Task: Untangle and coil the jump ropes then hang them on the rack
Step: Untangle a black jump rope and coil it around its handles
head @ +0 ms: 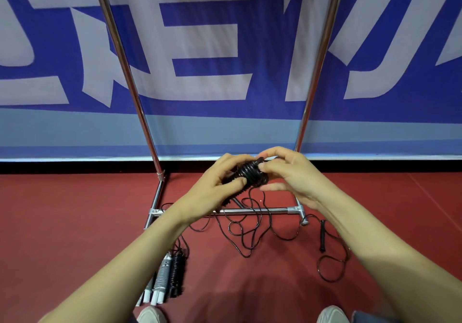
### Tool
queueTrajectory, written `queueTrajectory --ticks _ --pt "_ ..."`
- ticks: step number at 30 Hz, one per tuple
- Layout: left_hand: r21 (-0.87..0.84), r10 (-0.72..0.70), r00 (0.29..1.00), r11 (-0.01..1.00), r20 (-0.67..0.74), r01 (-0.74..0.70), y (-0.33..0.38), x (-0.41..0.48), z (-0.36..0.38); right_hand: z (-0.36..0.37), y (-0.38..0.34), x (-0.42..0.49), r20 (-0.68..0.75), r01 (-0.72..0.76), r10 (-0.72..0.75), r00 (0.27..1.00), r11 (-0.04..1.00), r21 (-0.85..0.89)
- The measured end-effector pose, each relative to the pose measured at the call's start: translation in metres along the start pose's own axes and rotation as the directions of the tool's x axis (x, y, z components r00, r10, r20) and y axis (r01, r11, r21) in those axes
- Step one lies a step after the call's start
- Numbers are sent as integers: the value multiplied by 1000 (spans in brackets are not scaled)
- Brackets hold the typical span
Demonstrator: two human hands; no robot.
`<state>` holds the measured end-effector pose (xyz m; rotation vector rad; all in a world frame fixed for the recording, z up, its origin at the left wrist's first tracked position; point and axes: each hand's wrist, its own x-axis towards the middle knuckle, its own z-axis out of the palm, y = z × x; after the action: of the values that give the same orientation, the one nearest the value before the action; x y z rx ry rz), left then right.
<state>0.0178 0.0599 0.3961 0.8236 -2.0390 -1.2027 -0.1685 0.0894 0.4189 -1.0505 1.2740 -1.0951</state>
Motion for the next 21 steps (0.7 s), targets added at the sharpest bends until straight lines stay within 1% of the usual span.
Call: queueTrajectory --ticks 4,6,8,12,14,16,18,20,21 --pt "-178 -62 997 983 -47 53 2 2 -5 -9 -3 -2 114 88 -96 989 994 70" --pt "-285 -96 994 955 -50 78 5 3 -5 -10 -3 -1 140 119 -134 981 987 110" --pt "-352 -117 992 932 -48 93 7 5 -5 -9 -4 1 104 164 -174 979 981 99" --pt "-459 -144 989 881 -34 113 8 6 -7 -3 -3 4 -46 248 -245 968 966 72" --pt "-451 -135 991 885 -7 117 5 5 -8 0 0 6 -107 279 -277 955 960 11" --pt "-407 -115 993 907 -2 105 3 3 -10 0 2 9 -111 282 -287 952 958 -52" --pt "-300 -84 996 951 -23 74 3 0 -12 -4 0 11 -9 251 -253 968 963 -98" --pt "-96 -32 998 995 -51 27 1 -2 -12 -9 -3 12 123 173 -164 979 983 -65" --pt "13 -10 999 1000 -44 11 0 -2 -12 -11 -3 14 156 123 -114 981 991 -51"
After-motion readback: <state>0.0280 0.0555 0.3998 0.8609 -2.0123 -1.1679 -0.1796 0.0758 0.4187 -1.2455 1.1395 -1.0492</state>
